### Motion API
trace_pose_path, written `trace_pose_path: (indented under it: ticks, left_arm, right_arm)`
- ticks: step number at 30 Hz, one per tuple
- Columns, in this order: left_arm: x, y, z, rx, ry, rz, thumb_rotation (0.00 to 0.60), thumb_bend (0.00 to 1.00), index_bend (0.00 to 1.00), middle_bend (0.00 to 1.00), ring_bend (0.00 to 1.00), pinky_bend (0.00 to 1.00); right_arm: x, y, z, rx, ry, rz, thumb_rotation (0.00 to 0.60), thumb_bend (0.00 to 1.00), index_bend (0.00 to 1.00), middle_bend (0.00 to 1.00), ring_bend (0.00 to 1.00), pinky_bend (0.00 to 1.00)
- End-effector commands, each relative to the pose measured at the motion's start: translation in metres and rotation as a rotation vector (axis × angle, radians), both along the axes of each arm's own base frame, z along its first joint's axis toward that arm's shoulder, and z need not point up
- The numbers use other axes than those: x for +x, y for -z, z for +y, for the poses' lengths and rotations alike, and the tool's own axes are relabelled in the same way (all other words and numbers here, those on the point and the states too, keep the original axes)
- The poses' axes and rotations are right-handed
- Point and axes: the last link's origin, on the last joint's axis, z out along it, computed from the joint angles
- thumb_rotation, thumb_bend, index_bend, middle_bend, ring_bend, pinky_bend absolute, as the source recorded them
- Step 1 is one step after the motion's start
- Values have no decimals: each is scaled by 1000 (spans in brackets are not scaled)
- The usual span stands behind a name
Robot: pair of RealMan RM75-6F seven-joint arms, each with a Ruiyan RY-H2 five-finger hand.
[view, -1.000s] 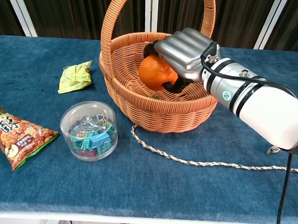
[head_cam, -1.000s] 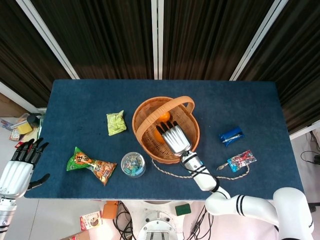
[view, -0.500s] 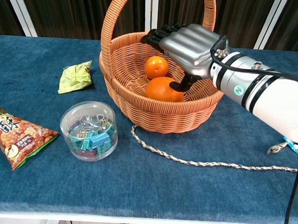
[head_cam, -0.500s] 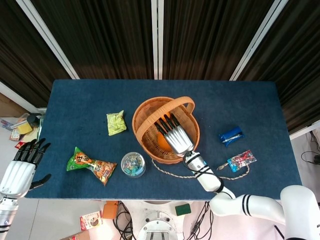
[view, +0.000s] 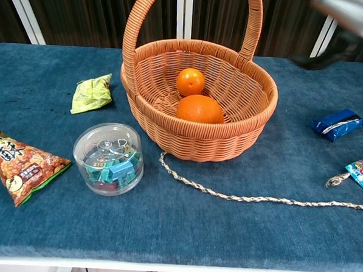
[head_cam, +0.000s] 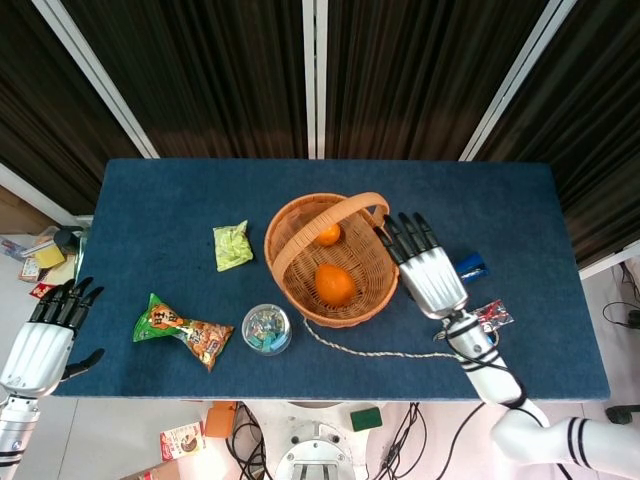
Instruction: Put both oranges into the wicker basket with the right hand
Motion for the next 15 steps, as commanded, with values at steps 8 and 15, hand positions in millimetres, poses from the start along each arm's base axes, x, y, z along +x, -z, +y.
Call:
trace_pose_path:
  ticks: [8,15]
  left_arm:
    - [2,5,-1,-5,-3,12,600,128,105,25,0,117]
    - [2,5,0,10,-11,20,600,128,105,25,0,117]
  right_arm:
    - [-158,-84,78,-151,237,-47,600,219,0,0,0,0]
    - [-201,-93,110,-104,402,-152,600,220,0,0,0,0]
